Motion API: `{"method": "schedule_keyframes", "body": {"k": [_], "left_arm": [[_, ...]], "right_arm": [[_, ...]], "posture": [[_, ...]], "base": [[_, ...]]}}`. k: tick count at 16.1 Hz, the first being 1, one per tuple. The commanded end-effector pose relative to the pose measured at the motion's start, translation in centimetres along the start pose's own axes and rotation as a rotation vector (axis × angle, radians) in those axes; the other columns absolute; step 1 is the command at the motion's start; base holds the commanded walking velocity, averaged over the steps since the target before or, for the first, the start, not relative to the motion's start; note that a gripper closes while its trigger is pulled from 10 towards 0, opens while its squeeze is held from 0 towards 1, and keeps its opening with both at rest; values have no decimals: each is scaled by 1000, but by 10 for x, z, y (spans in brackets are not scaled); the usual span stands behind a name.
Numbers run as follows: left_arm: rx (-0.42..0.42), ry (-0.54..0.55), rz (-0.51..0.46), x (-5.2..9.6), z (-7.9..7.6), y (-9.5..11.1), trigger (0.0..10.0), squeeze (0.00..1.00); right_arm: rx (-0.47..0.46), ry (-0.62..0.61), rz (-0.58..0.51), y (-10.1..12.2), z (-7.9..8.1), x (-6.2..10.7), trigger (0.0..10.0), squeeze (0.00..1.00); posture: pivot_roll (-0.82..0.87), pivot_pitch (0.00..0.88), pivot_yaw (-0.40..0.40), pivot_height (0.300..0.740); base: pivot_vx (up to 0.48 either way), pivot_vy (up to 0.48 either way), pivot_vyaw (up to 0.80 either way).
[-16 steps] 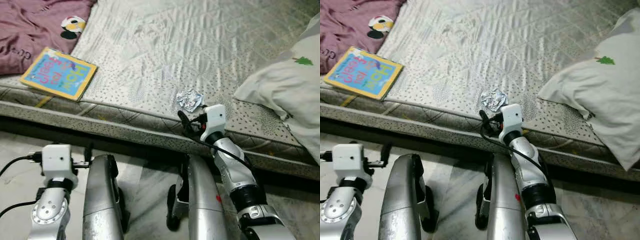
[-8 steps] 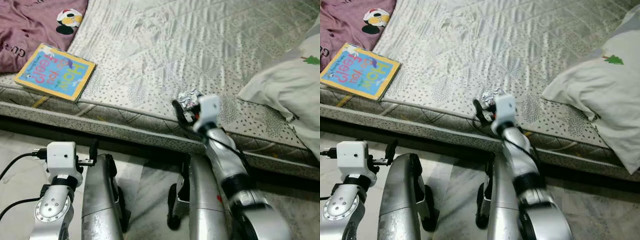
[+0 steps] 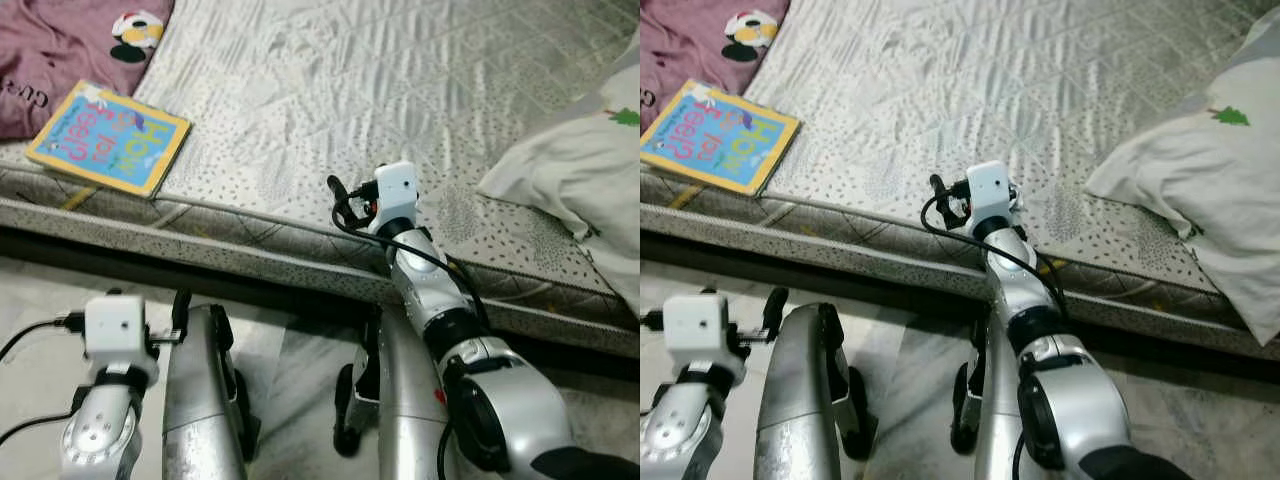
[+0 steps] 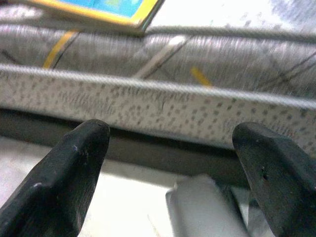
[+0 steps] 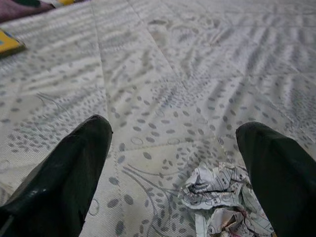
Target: Clean up the room
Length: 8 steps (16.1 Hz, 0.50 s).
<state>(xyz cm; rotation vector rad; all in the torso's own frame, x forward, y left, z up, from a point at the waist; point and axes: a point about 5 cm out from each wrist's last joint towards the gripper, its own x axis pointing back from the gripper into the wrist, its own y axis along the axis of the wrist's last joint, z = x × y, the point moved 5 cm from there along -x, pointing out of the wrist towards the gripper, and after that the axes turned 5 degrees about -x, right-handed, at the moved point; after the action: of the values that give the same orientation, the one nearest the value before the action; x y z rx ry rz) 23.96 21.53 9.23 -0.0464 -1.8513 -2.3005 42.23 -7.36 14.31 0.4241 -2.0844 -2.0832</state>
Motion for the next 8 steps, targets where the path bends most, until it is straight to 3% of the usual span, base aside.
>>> {"method": "schedule_keyframes", "body": {"k": [1, 5, 8], "left_arm": [[-5, 12, 23, 7, 3, -4, 10000, 0], [-6, 20, 50, 25, 4, -4, 10000, 0], [2, 9, 86, 40, 0, -8, 10000, 0]], "right_arm": [[17, -25, 28, -7, -6, 1, 10000, 0], [77, -49, 12, 6, -6, -8, 10000, 0], [141, -100, 47, 1, -13, -8, 10000, 0]], "posture": [[232, 342, -84, 514], [248, 387, -89, 514], [243, 437, -94, 514]], "base": [[0, 0, 0], [0, 0, 0], [0, 0, 0]]}}
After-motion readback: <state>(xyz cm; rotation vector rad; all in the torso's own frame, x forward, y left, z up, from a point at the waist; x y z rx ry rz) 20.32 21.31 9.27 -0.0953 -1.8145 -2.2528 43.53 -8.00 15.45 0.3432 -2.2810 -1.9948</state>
